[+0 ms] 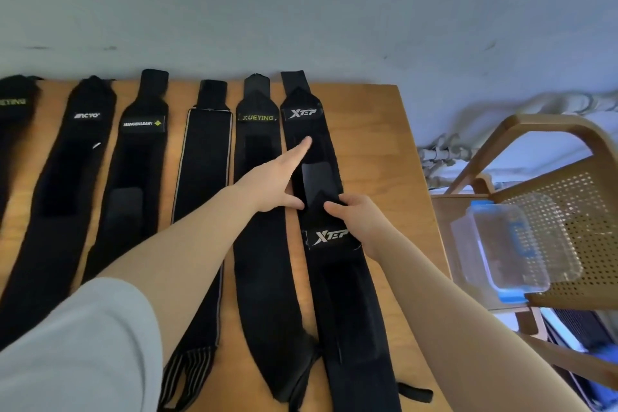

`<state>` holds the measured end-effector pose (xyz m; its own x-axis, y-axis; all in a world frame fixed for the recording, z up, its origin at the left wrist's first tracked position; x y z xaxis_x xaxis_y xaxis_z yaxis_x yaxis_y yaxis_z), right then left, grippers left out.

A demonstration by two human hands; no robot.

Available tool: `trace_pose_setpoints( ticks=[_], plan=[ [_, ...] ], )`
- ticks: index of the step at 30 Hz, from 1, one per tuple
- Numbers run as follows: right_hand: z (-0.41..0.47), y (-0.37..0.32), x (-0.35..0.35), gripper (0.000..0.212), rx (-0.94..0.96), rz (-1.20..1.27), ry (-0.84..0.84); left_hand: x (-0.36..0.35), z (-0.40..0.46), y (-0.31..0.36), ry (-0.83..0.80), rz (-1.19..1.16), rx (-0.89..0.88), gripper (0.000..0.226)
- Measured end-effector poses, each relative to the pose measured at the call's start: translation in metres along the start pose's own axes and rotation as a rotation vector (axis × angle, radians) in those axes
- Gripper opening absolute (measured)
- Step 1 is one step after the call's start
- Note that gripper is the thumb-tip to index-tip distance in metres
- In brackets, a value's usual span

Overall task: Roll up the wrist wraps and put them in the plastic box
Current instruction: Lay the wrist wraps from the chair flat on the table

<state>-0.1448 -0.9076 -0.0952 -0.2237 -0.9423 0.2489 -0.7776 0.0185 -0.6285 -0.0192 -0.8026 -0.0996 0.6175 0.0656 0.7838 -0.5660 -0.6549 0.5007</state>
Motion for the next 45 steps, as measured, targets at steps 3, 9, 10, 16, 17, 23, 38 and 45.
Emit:
trace_pose_setpoints(
  ticks=[3, 9, 10, 16, 17, 23, 38, 45],
  plan=[
    [0.0, -0.001, -0.003, 0.053, -0.026, -0.053, 0.047, -0.001, 0.002, 0.002, -0.033, 0.132, -0.05, 0.099],
    [0.005, -0.009, -0.005, 0.053, -0.087, -0.19, 0.102, -0.005, 0.004, -0.001, -0.076, 0.226, -0.064, 0.082],
    [0.005, -0.011, -0.005, 0.05, -0.101, -0.219, 0.107, -0.004, 0.003, -0.001, -0.084, 0.24, -0.061, 0.081],
    [0.012, -0.013, -0.001, 0.046, -0.12, -0.412, 0.174, 0.003, 0.005, 0.005, -0.165, 0.271, -0.002, 0.063],
    [0.011, -0.01, 0.0, 0.049, -0.126, -0.477, 0.181, 0.005, 0.005, 0.008, -0.168, 0.248, 0.027, 0.057],
    [-0.009, 0.026, 0.006, 0.049, -0.126, -0.698, 0.121, -0.019, 0.003, 0.013, -0.104, 0.393, 0.081, 0.094],
    [-0.059, 0.088, -0.035, 0.086, 0.46, -1.248, 0.031, -0.024, -0.035, 0.033, 0.23, 0.437, 0.157, 0.098],
    [-0.05, 0.066, -0.036, 0.073, 0.474, -1.343, 0.122, -0.055, -0.126, 0.003, -0.028, 0.409, 0.293, 0.126]
  ],
)
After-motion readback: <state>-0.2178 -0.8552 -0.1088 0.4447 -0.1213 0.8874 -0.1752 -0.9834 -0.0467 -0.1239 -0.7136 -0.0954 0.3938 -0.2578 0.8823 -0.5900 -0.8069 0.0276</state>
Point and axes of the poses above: each hand's wrist, its own z-axis towards the middle knuckle, its own x-axis out of the back of the hand, y = z × x, the point moved 5 cm from there along z, towards the middle knuckle
